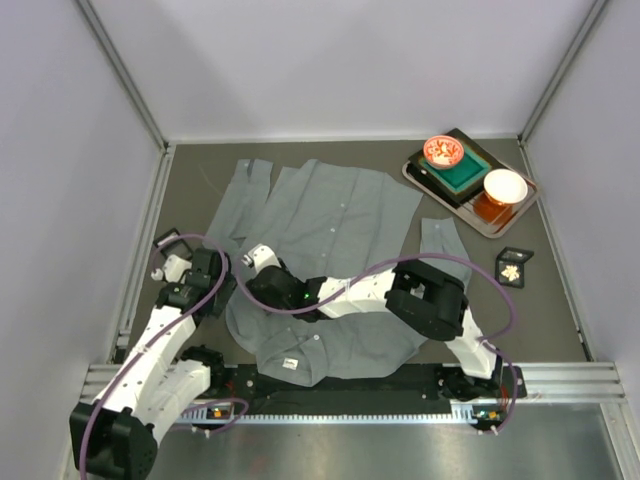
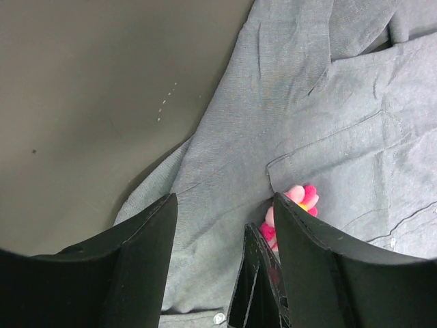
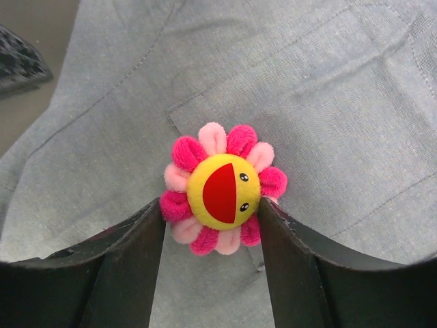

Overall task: Remove the brooch from the garment
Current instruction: Remove the brooch from the clothes.

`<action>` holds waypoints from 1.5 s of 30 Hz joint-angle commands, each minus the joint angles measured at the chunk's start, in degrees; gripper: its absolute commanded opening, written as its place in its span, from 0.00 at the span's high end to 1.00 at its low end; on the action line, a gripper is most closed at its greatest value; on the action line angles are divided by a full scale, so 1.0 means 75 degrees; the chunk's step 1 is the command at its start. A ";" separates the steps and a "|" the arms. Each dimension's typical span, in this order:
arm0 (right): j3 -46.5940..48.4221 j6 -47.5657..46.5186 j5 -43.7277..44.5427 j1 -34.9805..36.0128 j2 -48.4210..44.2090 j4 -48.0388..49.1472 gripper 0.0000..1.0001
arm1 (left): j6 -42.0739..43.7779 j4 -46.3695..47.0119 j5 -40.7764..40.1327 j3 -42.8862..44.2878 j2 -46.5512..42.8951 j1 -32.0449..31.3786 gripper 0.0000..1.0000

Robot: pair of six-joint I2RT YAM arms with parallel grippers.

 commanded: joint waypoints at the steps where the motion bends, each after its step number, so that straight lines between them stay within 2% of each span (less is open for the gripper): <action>1: 0.0001 -0.0156 -0.0314 -0.0065 0.0122 0.0648 0.44 | -0.0239 0.0324 0.0207 -0.0110 0.0016 0.0045 0.36; 8: 0.0224 -0.0028 -0.0033 -0.0065 0.0357 0.0344 0.48 | -0.0286 0.0265 0.0184 -0.0228 -0.0100 0.0045 0.36; 11: 0.0283 0.0230 -0.0010 -0.0147 0.0497 0.0226 0.51 | -0.0310 0.0230 0.0230 -0.0228 -0.0089 0.0045 0.36; 13: 0.0155 0.0394 -0.0068 -0.0206 0.0498 0.0238 0.57 | -0.0287 0.0265 0.0289 -0.0251 -0.0101 0.0045 0.36; 15: -0.0288 0.0524 -0.0231 -0.0264 0.0300 0.0727 0.67 | -0.0123 0.0452 0.0499 -0.0286 -0.0077 0.0045 0.36; 23: -0.2177 0.1554 -0.2258 -0.0884 -0.0323 0.3329 0.90 | 0.0920 0.1284 0.1566 -0.0287 0.0309 0.0045 0.39; 24: -0.2456 0.1660 -0.2689 -0.0955 -0.0323 0.3911 0.90 | 0.0955 0.1320 0.1648 -0.0252 0.0309 0.0045 0.39; 26: -0.2763 0.2023 -0.2904 -0.1084 -0.0346 0.4477 0.91 | 0.0991 0.1402 0.1719 -0.0263 0.0298 0.0045 0.47; 27: -0.2996 0.2105 -0.3333 -0.1178 -0.0346 0.4990 0.90 | 0.0979 0.1448 0.1765 -0.0263 0.0275 0.0045 0.49; 31: -0.3501 0.2632 -0.3805 -0.1342 -0.0265 0.6070 0.89 | 0.0956 0.1531 0.1824 -0.0228 0.0356 0.0045 0.50; 33: -0.3642 0.2843 -0.3934 -0.1424 -0.0183 0.6225 0.89 | 0.0979 0.1624 0.1882 -0.0239 0.0426 0.0045 0.56; 37: -0.3724 0.3090 -0.4157 -0.1577 -0.0100 0.6412 0.88 | 0.1084 0.1905 0.2502 -0.0228 0.0882 0.0045 0.59; 45: -0.4135 0.3946 -0.4801 -0.1928 0.0345 0.7632 0.83 | 0.1190 0.2585 0.3195 -0.0251 0.1633 0.0045 0.69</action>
